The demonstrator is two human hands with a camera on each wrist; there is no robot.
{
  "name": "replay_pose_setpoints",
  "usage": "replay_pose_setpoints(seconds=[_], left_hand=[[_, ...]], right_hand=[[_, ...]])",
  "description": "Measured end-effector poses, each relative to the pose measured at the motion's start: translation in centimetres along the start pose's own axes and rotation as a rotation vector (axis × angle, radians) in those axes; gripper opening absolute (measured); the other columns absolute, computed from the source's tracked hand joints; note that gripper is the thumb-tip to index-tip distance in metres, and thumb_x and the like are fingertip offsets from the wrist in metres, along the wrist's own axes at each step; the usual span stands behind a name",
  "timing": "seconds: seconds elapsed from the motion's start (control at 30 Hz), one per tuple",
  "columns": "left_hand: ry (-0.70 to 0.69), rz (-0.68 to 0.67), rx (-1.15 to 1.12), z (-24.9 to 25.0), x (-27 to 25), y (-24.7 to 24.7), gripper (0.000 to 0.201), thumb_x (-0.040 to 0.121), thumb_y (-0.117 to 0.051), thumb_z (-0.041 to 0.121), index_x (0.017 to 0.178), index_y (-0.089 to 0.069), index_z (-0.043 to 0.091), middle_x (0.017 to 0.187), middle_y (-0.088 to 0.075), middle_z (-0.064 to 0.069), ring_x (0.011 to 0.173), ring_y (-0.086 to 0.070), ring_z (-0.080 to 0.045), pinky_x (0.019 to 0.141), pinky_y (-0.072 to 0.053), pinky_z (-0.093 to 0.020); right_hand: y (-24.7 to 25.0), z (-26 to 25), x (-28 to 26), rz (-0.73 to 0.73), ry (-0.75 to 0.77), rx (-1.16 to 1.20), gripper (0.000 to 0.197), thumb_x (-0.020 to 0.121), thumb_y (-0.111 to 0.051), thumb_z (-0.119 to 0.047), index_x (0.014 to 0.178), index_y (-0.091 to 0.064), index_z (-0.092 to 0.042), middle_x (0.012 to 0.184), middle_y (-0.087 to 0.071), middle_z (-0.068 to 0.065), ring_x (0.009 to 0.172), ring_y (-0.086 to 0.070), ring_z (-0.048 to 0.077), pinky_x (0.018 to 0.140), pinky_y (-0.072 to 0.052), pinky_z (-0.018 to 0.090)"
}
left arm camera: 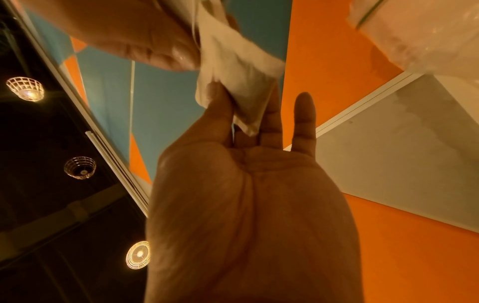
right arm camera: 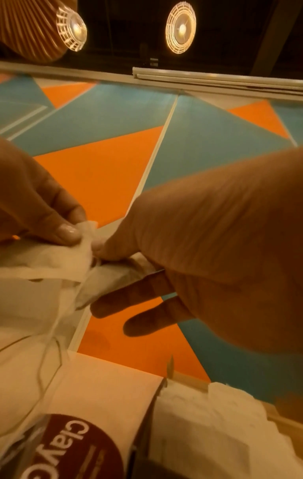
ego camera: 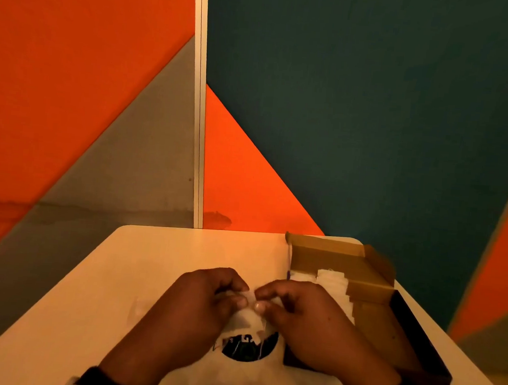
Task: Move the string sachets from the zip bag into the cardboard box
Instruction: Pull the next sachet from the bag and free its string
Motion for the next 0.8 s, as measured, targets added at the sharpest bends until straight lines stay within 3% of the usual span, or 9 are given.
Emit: replay_pose_setpoints(seconds=[0.13, 0.3, 0.47, 0.63, 0.8], left_hand=[[0.027, 0.057, -0.035, -0.8, 0.1, 1.3, 0.014, 0.092, -0.066, 0.03, 0.082, -0.07, 0.037, 0.083, -0.072, 0.022, 0.078, -0.063, 0.006, 0.064, -0.042, -0.012], [0.042, 0.084, -0.148, -0.9, 0.1, 1.8, 0.015, 0.092, -0.067, 0.021, 0.08, -0.073, 0.03, 0.081, -0.074, 0.017, 0.074, -0.067, 0.002, 0.061, -0.044, -0.009], [0.023, 0.004, -0.165, -0.5, 0.0, 0.9, 0.015, 0.091, -0.068, 0.022, 0.081, -0.072, 0.032, 0.083, -0.074, 0.012, 0.075, -0.068, -0.002, 0.071, -0.05, -0.024], [0.041, 0.024, -0.156, -1.2, 0.0, 1.6, 0.013, 0.09, -0.069, 0.021, 0.087, -0.073, 0.033, 0.086, -0.075, 0.012, 0.078, -0.069, -0.001, 0.074, -0.052, -0.024], [0.021, -0.211, 0.002, -1.3, -0.1, -0.4, 0.019, 0.086, -0.074, 0.03, 0.096, -0.072, 0.045, 0.088, -0.071, 0.007, 0.078, -0.064, -0.004, 0.079, -0.053, -0.025]], right_hand=[[1.5, 0.6, -0.2, -0.03, -0.044, -0.087, 0.013, 0.094, -0.065, -0.04, 0.092, -0.077, -0.039, 0.09, -0.068, -0.037, 0.091, -0.056, -0.019, 0.073, -0.041, 0.005], [1.5, 0.4, -0.1, -0.02, -0.023, 0.008, 0.012, 0.088, -0.071, -0.044, 0.098, -0.076, -0.043, 0.098, -0.068, -0.039, 0.094, -0.06, -0.015, 0.086, -0.05, 0.016], [0.2, 0.2, 0.0, -0.029, -0.013, 0.029, 0.011, 0.091, -0.069, -0.039, 0.094, -0.079, -0.037, 0.095, -0.073, -0.029, 0.092, -0.066, -0.005, 0.091, -0.054, 0.024], [1.8, 0.9, 0.0, 0.033, -0.041, 0.028, 0.015, 0.093, -0.067, -0.037, 0.085, -0.079, -0.04, 0.091, -0.071, -0.033, 0.089, -0.063, -0.011, 0.084, -0.051, 0.017], [1.8, 0.6, 0.1, 0.058, -0.006, -0.003, 0.019, 0.094, -0.065, -0.037, 0.079, -0.075, -0.043, 0.092, -0.07, -0.033, 0.09, -0.062, -0.011, 0.078, -0.047, 0.012]])
Point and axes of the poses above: each hand's wrist, its own x-axis towards the middle knuckle, its own y-axis out of the back of the hand, z = x × y, the point moved 7 cm from there along x, towards the middle knuckle
